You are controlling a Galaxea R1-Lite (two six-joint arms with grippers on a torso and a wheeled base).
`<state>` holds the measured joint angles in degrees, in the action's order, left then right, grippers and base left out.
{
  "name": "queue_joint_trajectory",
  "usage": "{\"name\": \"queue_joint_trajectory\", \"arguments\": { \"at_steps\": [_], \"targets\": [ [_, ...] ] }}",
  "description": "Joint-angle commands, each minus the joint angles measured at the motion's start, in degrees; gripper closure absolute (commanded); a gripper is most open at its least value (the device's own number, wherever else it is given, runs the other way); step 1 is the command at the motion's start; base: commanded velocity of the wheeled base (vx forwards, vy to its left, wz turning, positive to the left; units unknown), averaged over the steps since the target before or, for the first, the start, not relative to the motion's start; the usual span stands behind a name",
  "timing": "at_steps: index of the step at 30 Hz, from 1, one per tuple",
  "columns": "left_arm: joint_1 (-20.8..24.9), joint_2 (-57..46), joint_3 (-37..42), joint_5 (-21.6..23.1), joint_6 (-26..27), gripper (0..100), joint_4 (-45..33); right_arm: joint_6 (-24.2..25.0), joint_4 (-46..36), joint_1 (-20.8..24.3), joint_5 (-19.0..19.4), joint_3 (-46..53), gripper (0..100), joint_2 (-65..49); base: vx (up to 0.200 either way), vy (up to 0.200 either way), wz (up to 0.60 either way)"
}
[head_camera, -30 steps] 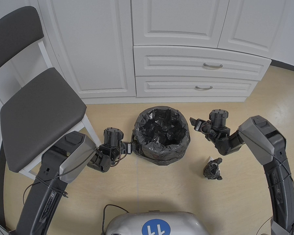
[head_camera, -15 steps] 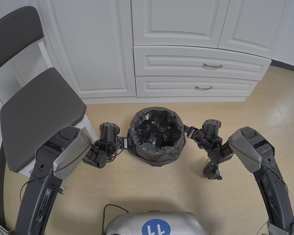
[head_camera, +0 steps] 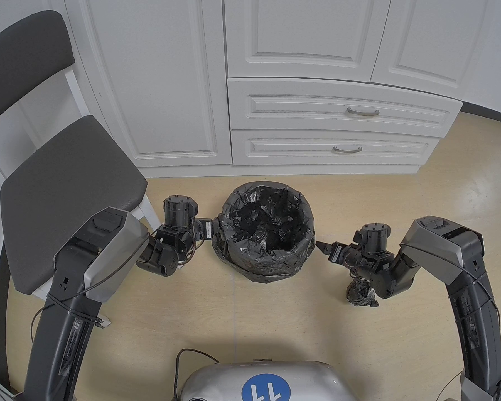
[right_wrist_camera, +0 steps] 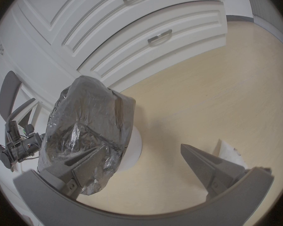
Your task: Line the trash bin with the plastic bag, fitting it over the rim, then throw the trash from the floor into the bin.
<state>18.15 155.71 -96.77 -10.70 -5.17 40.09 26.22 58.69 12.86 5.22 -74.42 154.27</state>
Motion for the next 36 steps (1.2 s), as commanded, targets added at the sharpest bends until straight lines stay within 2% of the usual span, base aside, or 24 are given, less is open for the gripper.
{"name": "queue_joint_trajectory", "arguments": {
  "at_steps": [1, 9, 12, 14, 17, 25, 31, 36],
  "targets": [
    [-1.5, 2.0, -6.7, -2.4, 1.8, 0, -0.7, -2.4, 1.2, -0.4, -6.6, -15.6, 0, 4.1, 0.0, 0.0, 0.0],
    [-2.2, 2.9, -7.7, -6.4, 4.3, 0, 0.0, -2.4, 0.9, 0.8, -12.6, -29.8, 0, 11.5, 0.0, 0.0, 0.0],
    [-2.0, 3.8, -10.6, -6.5, 4.2, 0, -0.4, -2.3, 0.8, 1.2, -13.1, -33.5, 0, 13.6, 0.0, 0.0, 0.0],
    [-1.6, 7.2, -17.6, -6.5, 4.2, 0, -1.3, -2.1, 0.7, 1.6, -13.1, -37.5, 0, 16.2, 0.0, 0.0, 0.0],
    [-0.9, 8.6, -17.8, -5.9, 4.0, 0, -3.0, -1.8, 0.8, 2.0, -13.0, -38.5, 0, 17.2, 0.0, 0.0, 0.0],
    [1.2, 9.8, -17.8, -5.8, 3.2, 0, -2.1, -1.7, 1.5, 3.4, -13.0, -36.8, 0, 16.3, 0.0, 0.0, 0.0],
    [3.4, 8.8, -17.8, -6.2, 2.0, 0, -2.0, -1.9, 3.0, 3.2, -12.2, -28.8, 0, 12.4, 0.0, 0.0, 0.0],
    [3.7, 4.5, -8.6, -6.1, 2.1, 0, -0.9, -1.9, 4.6, 3.0, -9.4, -19.6, 0, 6.9, 0.0, 0.0, 0.0]
  ]
}}
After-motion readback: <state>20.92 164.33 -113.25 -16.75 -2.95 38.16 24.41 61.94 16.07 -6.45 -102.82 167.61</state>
